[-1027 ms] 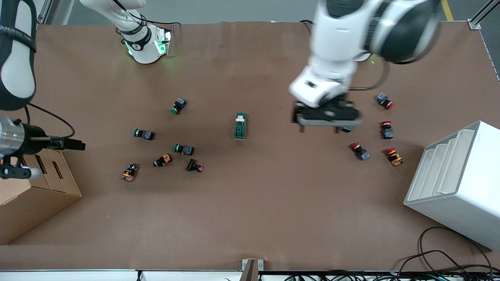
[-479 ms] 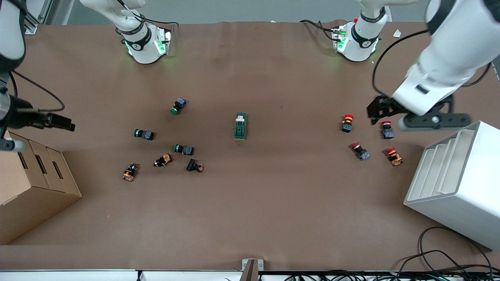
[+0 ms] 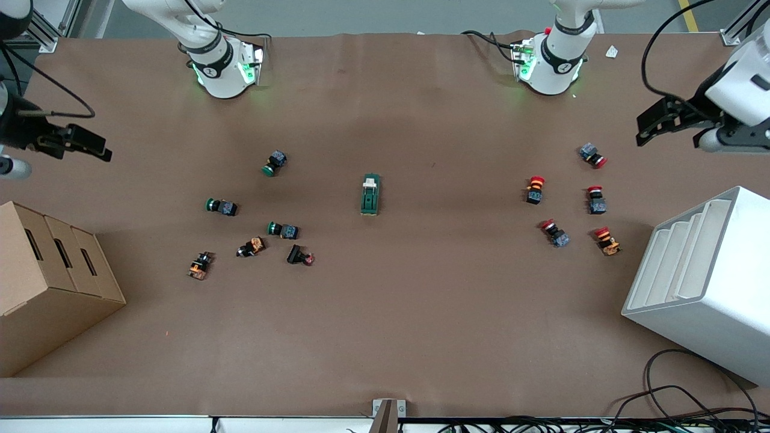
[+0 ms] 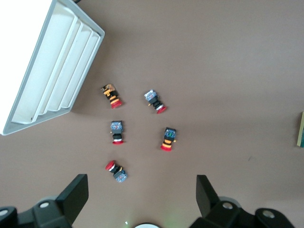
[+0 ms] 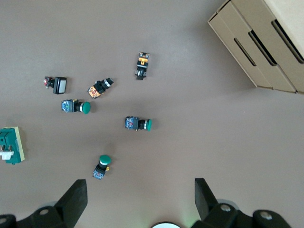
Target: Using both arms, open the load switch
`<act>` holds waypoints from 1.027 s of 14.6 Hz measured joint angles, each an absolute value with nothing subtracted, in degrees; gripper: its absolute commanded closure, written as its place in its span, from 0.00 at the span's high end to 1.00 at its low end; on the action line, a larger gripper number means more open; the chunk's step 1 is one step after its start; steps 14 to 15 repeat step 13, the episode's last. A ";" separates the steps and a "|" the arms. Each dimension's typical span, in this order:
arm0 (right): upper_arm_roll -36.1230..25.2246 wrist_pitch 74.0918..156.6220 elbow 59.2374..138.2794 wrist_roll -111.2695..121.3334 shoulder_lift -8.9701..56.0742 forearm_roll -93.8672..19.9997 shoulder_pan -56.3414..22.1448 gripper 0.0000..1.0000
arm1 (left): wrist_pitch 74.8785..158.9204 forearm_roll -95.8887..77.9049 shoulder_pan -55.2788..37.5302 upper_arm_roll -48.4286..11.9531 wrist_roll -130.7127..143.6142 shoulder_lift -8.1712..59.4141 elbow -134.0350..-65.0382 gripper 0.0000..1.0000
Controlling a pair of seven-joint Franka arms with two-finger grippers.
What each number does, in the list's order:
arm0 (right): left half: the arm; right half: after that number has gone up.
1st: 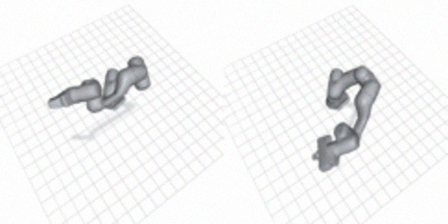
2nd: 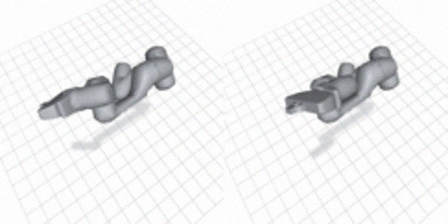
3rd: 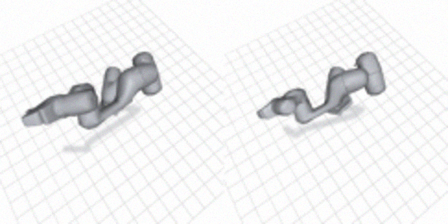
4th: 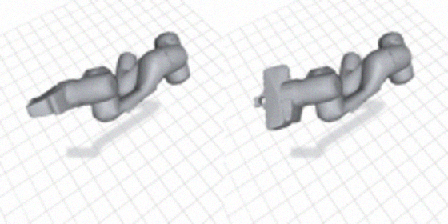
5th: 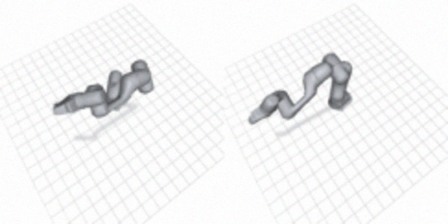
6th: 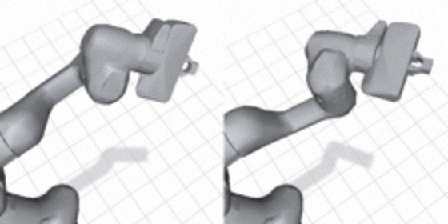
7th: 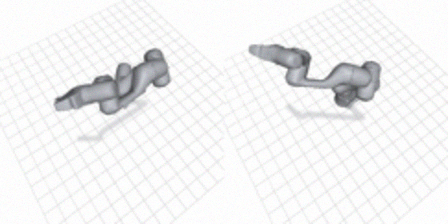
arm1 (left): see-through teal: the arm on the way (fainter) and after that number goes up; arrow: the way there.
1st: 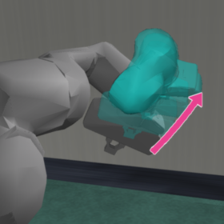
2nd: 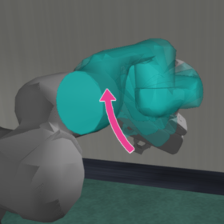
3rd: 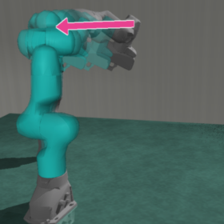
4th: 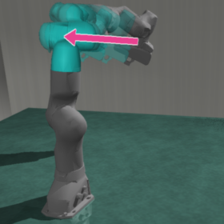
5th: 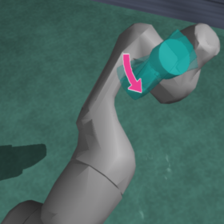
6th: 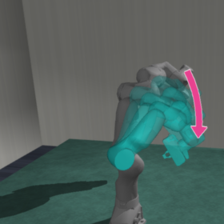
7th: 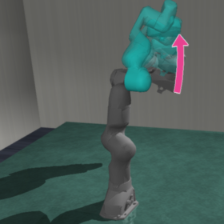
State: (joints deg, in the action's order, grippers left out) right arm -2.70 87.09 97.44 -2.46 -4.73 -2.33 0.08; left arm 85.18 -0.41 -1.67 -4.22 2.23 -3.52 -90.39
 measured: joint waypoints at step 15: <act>-2.79 84.79 98.10 -2.45 -12.01 -2.14 0.17 1.00 | 86.76 -0.54 -2.93 -5.16 2.18 -4.39 -91.52 1.00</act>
